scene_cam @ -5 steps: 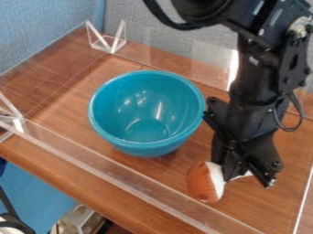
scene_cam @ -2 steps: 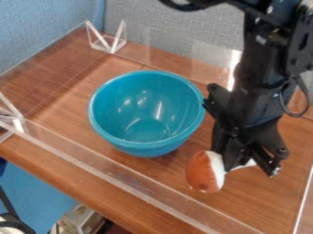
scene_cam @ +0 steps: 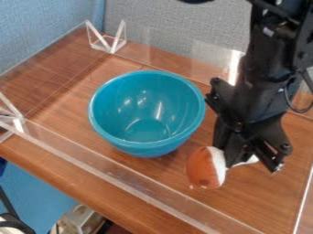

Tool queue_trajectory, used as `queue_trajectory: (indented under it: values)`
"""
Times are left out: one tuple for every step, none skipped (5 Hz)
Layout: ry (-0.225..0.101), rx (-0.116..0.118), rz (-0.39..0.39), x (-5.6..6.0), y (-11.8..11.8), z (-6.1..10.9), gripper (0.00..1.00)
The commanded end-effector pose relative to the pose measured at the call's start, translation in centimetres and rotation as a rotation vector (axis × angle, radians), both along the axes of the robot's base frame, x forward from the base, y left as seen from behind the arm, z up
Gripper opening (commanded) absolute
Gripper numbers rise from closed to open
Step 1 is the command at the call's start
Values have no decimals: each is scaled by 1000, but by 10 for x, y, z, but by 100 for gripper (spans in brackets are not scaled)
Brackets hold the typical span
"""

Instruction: Remove the mushroom from inside the blue bowl and put it on the table

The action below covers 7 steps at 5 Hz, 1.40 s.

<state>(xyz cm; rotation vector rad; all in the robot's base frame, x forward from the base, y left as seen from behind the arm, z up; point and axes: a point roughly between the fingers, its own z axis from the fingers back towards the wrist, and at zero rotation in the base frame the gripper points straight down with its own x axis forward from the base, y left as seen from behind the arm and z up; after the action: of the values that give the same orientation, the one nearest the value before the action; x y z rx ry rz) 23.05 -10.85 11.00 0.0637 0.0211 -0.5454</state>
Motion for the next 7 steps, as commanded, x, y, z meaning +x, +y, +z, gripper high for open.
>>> queue_trajectory:
  values:
    - [-78,-32,-16,5,-6,24,0]
    - [-73,-28,-17,4,-6,27,0]
    - [-66,-28,-16,4,-7,27,0]
    - [-61,-32,-14,4,-7,27,0]
    - [-56,-35,-11,3,-7,27,0]
    - [-51,-38,-7,3,-7,27,0]
    - [-49,-62,0,3,-5,26,100]
